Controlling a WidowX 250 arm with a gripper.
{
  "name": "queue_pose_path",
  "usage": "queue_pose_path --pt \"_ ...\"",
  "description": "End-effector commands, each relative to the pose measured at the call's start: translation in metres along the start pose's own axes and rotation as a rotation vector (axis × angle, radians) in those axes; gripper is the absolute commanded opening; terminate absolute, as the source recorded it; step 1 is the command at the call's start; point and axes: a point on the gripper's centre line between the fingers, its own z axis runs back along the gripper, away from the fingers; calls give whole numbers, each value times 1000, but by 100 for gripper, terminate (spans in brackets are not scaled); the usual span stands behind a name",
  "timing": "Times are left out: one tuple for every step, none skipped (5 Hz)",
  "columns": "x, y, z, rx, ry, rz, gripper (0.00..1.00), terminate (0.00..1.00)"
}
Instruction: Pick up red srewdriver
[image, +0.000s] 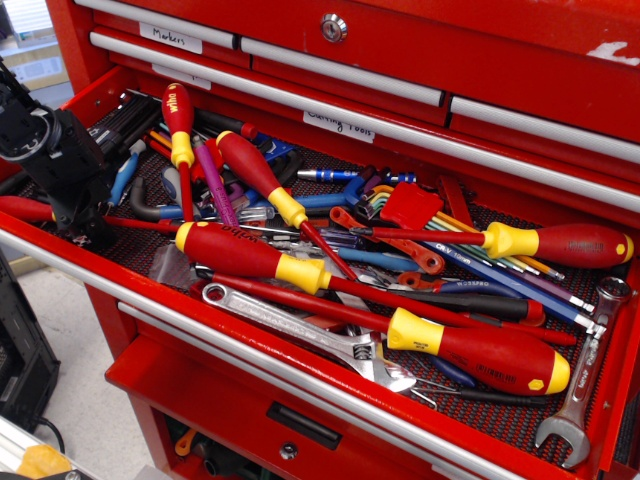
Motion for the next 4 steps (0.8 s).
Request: queue_pose_path --pt "4 8 10 5 3 -24 0 0" --pt "6 6 21 -18 27 -25 0 0" --pt "7 14 37 -44 67 -47 0 0" --pt "9 25 58 -56 114 -68 0 0"
